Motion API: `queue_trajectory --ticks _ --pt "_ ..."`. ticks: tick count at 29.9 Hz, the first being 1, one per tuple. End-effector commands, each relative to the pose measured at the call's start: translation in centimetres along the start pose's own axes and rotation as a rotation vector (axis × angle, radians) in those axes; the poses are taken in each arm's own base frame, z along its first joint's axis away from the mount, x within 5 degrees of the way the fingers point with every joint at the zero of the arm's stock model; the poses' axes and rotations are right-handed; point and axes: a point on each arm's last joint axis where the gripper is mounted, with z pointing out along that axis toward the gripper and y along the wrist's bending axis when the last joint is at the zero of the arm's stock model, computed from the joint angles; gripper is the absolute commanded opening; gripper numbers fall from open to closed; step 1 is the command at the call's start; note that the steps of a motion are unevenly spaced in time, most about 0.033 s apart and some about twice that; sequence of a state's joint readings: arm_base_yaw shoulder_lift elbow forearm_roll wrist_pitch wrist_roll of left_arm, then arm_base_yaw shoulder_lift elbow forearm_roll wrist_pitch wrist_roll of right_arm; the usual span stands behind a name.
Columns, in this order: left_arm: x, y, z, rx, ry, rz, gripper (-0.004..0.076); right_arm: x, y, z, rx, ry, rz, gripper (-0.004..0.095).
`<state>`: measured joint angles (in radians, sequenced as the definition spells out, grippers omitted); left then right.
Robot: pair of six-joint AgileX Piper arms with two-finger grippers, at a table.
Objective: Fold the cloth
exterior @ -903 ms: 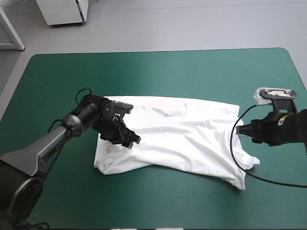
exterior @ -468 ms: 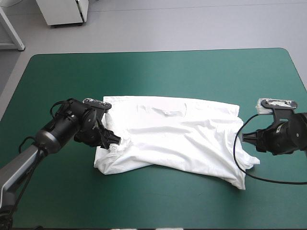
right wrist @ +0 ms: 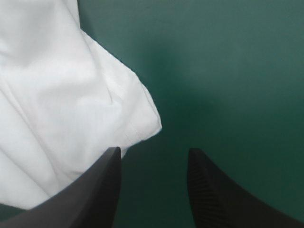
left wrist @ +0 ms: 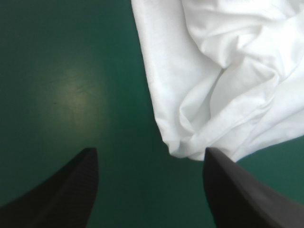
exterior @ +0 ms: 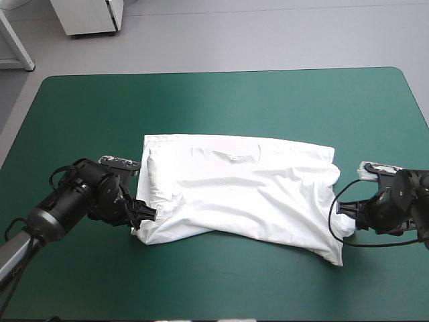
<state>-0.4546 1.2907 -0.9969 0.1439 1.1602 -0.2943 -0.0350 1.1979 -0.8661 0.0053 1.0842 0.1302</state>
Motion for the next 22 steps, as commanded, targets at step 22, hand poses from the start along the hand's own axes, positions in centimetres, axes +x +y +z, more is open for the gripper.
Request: queue_trajectory --ticks 22 --pt "-0.4 0.1 -1.3 0.007 -0.083 0.014 0.0403 -1.3 0.6 7.2 -0.056 0.104 0.041 0.0255"
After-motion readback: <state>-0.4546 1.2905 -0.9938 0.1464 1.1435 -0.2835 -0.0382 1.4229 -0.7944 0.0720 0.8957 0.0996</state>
